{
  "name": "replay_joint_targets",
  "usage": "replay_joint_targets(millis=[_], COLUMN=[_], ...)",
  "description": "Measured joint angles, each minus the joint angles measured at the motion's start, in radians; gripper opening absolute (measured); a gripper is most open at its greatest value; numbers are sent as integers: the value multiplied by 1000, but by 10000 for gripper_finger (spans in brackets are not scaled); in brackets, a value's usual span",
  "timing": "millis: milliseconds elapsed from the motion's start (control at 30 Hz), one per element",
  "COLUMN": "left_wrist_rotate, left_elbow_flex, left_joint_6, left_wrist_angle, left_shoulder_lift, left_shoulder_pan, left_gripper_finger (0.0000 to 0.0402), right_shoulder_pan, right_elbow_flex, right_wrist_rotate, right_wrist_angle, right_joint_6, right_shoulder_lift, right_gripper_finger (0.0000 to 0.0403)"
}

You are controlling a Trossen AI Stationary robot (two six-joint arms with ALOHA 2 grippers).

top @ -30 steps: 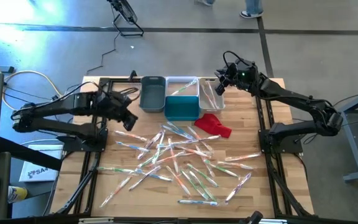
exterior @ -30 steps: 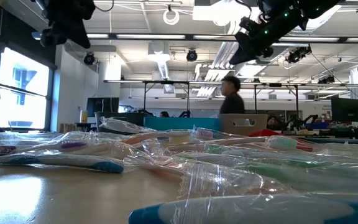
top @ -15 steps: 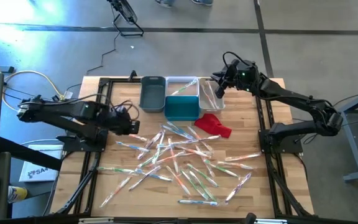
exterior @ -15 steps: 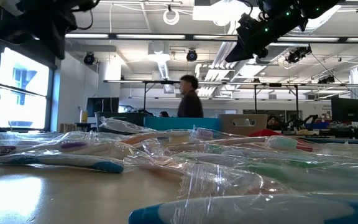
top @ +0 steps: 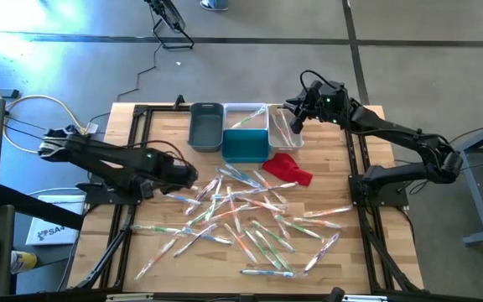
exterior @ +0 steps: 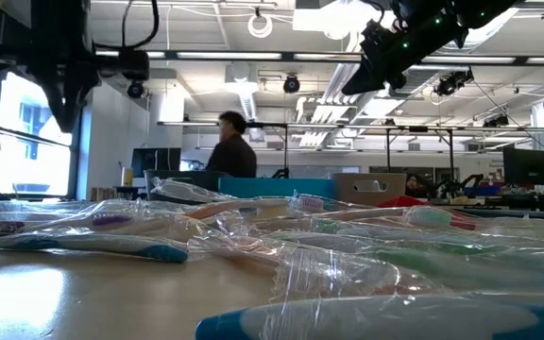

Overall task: Pick & Place Toothbrushes
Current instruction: Put the blue toothbrush into the gray bin

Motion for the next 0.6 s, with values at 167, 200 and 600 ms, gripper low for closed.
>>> replay_joint_targets(millis=[167,200,600], left_wrist_rotate=[161,180,22], left_elbow_flex=[0,0,0], left_joint_6=[2,2,508], left_wrist_angle=[-29,-38,-19], left_shoulder_lift=[73,86,173], left_shoulder_pan=[-1,-1,0], left_gripper_finger=[8,14,142], right_shoulder_pan=[0,0,0], right_elbow_flex=[0,0,0], right_wrist_rotate=[0,0,0], right_wrist_angle=[-15,-18,-41], right_joint_6=[-8,-8,-37], right_shoulder_lift=[0,0,0], right_gripper_finger=[67,67,67])
